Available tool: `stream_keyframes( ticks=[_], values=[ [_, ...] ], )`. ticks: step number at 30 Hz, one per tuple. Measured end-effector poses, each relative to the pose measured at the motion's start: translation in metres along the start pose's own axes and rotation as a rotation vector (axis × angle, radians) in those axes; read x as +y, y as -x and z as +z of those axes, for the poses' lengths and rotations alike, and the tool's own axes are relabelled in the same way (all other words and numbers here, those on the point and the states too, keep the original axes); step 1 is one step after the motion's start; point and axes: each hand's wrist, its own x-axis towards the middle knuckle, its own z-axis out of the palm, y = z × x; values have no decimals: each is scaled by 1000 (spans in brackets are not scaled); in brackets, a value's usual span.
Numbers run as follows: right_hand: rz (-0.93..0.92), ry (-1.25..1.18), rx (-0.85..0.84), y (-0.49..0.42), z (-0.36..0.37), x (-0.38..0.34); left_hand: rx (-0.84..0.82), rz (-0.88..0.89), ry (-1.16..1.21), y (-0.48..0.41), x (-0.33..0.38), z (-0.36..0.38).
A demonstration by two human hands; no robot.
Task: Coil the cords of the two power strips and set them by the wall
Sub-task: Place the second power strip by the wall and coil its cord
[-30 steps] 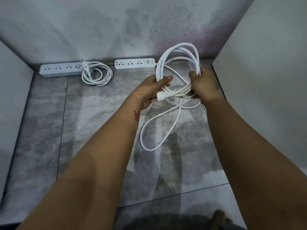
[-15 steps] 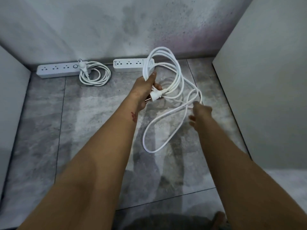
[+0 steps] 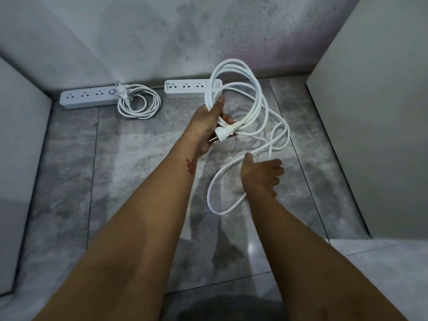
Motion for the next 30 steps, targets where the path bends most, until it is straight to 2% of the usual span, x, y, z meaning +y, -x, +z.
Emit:
stream_keyframes(
  ticks=[2,5,9,15,19,21,23,27,30],
  values=[
    [-50,-9,48,5,2,-3,-8,-5,18,0,-1,-1],
    [-131,81,25,14,13,-6,-6,-25,49,1,-2,2],
    [-71,197,-51,5,20,-11,-23,-34,83,4,-1,7],
    [-64,-37,47,-31,-12,-11,41,19,31,-3,4,-7],
    [28,-225,106,-81,-44,-17,110,85,-67,-13,6,-31],
    [17,-230,137,-98,-53,-17,141,125,-108,-17,10,-47],
    [-32,-114,121,-105,-62,-14,170,158,-182,-18,17,-63],
    [-148,279,-4,-108,-66,2,235,228,-582,-14,30,-91],
    [-206,518,40,-108,-55,23,165,192,-700,-7,41,-103]
  ],
)
